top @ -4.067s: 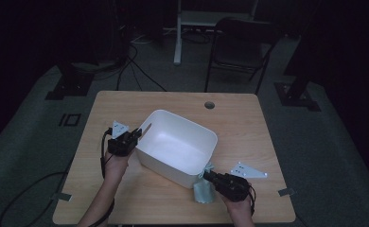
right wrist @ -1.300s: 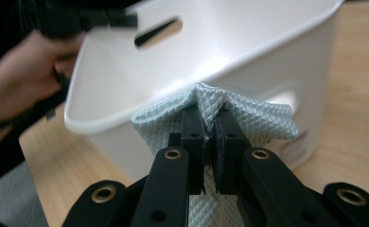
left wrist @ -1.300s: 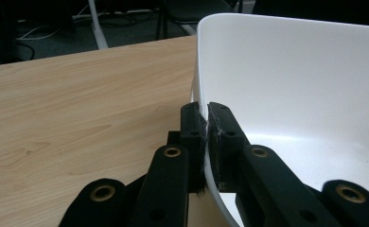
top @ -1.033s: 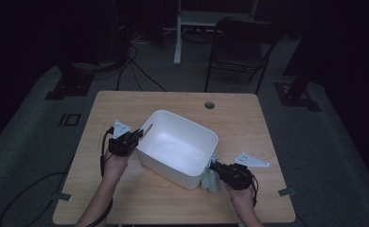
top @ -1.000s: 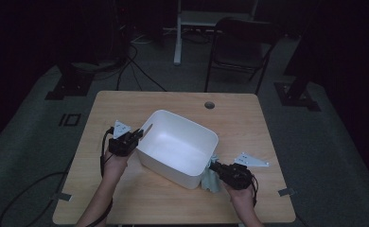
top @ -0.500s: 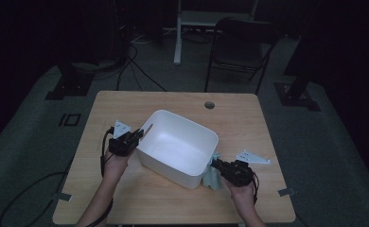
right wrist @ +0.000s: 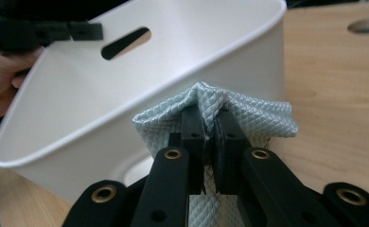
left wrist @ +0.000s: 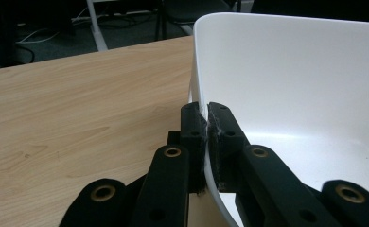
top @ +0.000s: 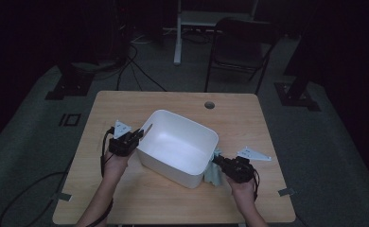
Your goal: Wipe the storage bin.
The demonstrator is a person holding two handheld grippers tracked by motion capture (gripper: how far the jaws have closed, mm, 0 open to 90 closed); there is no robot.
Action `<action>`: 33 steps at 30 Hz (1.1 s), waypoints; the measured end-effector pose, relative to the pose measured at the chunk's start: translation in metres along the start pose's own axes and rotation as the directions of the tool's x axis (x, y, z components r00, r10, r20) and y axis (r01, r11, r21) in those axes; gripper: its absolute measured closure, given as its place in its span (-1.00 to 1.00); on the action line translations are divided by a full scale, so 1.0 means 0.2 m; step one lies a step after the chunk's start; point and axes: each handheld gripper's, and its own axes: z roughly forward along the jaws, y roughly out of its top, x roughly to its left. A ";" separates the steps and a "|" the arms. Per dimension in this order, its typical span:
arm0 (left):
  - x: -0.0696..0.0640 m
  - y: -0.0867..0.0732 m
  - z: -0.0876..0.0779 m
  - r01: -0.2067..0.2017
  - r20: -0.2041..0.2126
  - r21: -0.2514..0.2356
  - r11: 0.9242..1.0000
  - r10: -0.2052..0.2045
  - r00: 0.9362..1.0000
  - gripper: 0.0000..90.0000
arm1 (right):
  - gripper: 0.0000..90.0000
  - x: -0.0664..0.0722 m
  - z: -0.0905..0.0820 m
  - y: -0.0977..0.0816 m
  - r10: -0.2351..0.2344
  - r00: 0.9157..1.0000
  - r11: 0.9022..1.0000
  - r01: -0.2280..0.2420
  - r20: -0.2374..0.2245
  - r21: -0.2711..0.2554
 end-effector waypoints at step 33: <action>-0.03 0.00 0.01 0.004 -0.017 0.001 1.000 -0.004 1.000 0.88 | 0.88 -0.12 0.02 0.09 0.049 0.998 0.998 -0.048 0.038 -0.028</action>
